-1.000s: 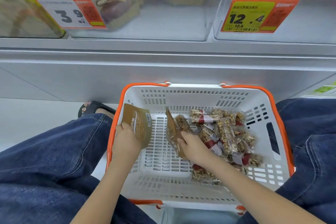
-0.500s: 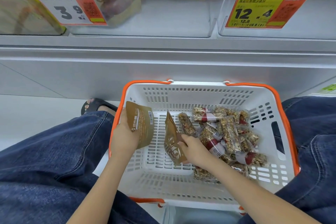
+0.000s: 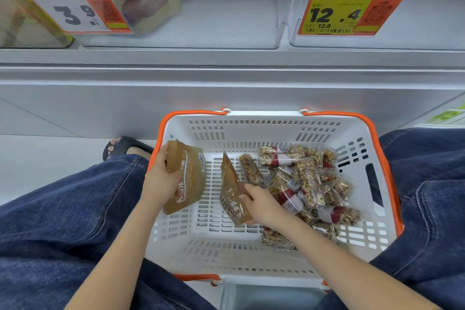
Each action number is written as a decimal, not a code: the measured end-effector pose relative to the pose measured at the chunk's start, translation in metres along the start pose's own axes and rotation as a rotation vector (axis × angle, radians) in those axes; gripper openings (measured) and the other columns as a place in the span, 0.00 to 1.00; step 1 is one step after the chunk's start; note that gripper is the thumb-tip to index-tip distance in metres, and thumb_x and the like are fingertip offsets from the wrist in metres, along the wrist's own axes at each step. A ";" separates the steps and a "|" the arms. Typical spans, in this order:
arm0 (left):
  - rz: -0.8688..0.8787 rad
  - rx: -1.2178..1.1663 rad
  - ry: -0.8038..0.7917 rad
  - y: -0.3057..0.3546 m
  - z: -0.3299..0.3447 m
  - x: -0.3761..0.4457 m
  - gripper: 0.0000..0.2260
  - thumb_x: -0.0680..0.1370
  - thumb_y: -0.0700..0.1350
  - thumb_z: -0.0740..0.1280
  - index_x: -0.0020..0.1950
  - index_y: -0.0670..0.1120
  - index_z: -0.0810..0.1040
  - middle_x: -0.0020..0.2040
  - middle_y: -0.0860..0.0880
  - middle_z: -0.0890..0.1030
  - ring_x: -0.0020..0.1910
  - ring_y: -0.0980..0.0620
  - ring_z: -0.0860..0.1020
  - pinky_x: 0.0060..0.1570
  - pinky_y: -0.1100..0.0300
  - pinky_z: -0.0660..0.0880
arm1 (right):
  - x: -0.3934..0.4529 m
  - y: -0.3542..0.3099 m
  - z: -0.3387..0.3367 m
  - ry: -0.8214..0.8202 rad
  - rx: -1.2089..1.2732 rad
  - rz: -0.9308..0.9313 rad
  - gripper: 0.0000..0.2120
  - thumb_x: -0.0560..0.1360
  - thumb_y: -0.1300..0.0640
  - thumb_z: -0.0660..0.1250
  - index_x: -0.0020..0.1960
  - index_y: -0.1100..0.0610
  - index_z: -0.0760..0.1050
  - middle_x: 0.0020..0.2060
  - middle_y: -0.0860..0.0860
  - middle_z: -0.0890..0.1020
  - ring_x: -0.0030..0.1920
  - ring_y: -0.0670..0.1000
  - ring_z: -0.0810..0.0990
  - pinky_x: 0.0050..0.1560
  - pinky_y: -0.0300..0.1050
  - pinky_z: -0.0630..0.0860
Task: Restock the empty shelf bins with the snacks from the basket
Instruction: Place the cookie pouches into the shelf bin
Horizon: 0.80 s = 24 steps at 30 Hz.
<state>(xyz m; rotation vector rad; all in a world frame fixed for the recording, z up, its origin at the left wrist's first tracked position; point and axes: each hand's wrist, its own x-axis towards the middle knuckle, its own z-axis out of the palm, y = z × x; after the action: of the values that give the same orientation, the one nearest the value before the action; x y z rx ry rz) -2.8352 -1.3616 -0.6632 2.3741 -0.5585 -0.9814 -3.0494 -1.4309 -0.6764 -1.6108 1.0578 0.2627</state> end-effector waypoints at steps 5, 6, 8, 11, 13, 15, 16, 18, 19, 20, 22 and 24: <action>-0.052 0.040 -0.082 0.007 -0.002 -0.005 0.13 0.77 0.46 0.68 0.59 0.43 0.77 0.48 0.52 0.75 0.34 0.50 0.75 0.31 0.62 0.69 | 0.005 0.002 0.004 0.009 0.013 0.027 0.21 0.83 0.57 0.53 0.75 0.60 0.58 0.56 0.56 0.76 0.32 0.41 0.69 0.34 0.31 0.76; -0.018 0.120 -0.123 0.007 0.001 -0.008 0.11 0.76 0.48 0.69 0.55 0.43 0.79 0.51 0.53 0.74 0.39 0.50 0.75 0.36 0.60 0.70 | 0.005 0.000 0.004 0.015 0.014 0.013 0.22 0.83 0.57 0.53 0.76 0.60 0.56 0.58 0.57 0.76 0.32 0.42 0.71 0.30 0.28 0.71; 0.012 0.218 -0.205 0.006 0.013 -0.014 0.12 0.74 0.53 0.69 0.51 0.46 0.79 0.49 0.51 0.77 0.42 0.51 0.77 0.36 0.61 0.72 | 0.006 -0.004 0.004 0.032 0.032 -0.023 0.21 0.83 0.58 0.52 0.75 0.61 0.58 0.59 0.57 0.76 0.40 0.47 0.77 0.35 0.31 0.73; -0.055 0.093 -0.324 0.008 0.037 -0.024 0.15 0.77 0.54 0.66 0.58 0.46 0.78 0.49 0.48 0.81 0.43 0.49 0.80 0.31 0.60 0.76 | 0.010 -0.010 0.007 0.102 0.078 -0.083 0.19 0.83 0.58 0.52 0.73 0.57 0.63 0.64 0.54 0.74 0.60 0.53 0.75 0.55 0.41 0.72; -0.117 -0.075 -0.398 0.011 0.054 -0.029 0.13 0.80 0.50 0.63 0.60 0.46 0.78 0.53 0.45 0.81 0.51 0.47 0.80 0.39 0.56 0.80 | 0.017 -0.007 0.015 0.143 0.145 -0.148 0.18 0.83 0.60 0.53 0.71 0.53 0.67 0.63 0.50 0.76 0.62 0.51 0.75 0.58 0.41 0.71; -0.146 -0.197 -0.442 0.016 0.065 -0.037 0.08 0.81 0.46 0.60 0.55 0.49 0.78 0.52 0.45 0.80 0.52 0.47 0.79 0.43 0.57 0.79 | 0.024 -0.001 0.021 0.231 0.193 -0.173 0.18 0.82 0.61 0.54 0.69 0.53 0.70 0.59 0.49 0.79 0.59 0.49 0.77 0.58 0.41 0.73; -0.143 -0.228 -0.455 0.017 0.070 -0.038 0.08 0.81 0.44 0.59 0.54 0.50 0.78 0.51 0.45 0.79 0.51 0.47 0.79 0.42 0.59 0.78 | 0.027 0.002 0.022 0.288 0.206 -0.174 0.17 0.82 0.61 0.54 0.69 0.53 0.71 0.58 0.48 0.79 0.57 0.48 0.77 0.57 0.39 0.73; -0.113 -0.233 -0.486 0.017 0.077 -0.040 0.13 0.81 0.40 0.57 0.55 0.54 0.77 0.49 0.46 0.79 0.49 0.48 0.77 0.42 0.60 0.75 | 0.030 0.004 0.020 0.387 0.253 -0.175 0.17 0.82 0.60 0.54 0.69 0.53 0.70 0.56 0.44 0.77 0.54 0.45 0.76 0.51 0.30 0.72; -0.095 -0.221 -0.498 0.018 0.078 -0.041 0.16 0.80 0.37 0.56 0.53 0.58 0.75 0.48 0.47 0.78 0.47 0.49 0.76 0.41 0.60 0.73 | 0.032 0.003 0.018 0.423 0.286 -0.178 0.17 0.82 0.59 0.54 0.69 0.53 0.70 0.56 0.44 0.77 0.54 0.44 0.76 0.51 0.29 0.71; -0.080 -0.210 -0.502 0.017 0.079 -0.040 0.18 0.79 0.36 0.56 0.51 0.60 0.73 0.46 0.50 0.78 0.44 0.51 0.74 0.39 0.61 0.71 | 0.035 0.002 0.018 0.448 0.331 -0.190 0.17 0.82 0.59 0.54 0.69 0.53 0.70 0.56 0.44 0.77 0.55 0.43 0.76 0.54 0.32 0.72; -0.055 -0.191 -0.505 0.016 0.079 -0.041 0.21 0.79 0.33 0.55 0.55 0.60 0.71 0.45 0.55 0.77 0.42 0.54 0.72 0.37 0.62 0.68 | 0.041 0.000 0.018 0.449 0.404 -0.208 0.17 0.82 0.59 0.55 0.69 0.52 0.70 0.60 0.45 0.77 0.59 0.43 0.75 0.61 0.39 0.72; -0.013 -0.164 -0.518 0.015 0.079 -0.040 0.24 0.78 0.32 0.54 0.64 0.58 0.70 0.52 0.53 0.78 0.47 0.52 0.74 0.39 0.63 0.69 | 0.046 -0.001 0.020 0.385 0.412 -0.190 0.17 0.82 0.57 0.57 0.69 0.52 0.70 0.60 0.44 0.76 0.62 0.44 0.74 0.62 0.41 0.71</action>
<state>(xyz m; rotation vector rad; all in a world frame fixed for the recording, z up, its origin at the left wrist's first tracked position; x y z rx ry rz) -2.9225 -1.3750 -0.6813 1.9766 -0.6171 -1.5974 -3.0159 -1.4361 -0.7128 -1.3970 1.1464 -0.3870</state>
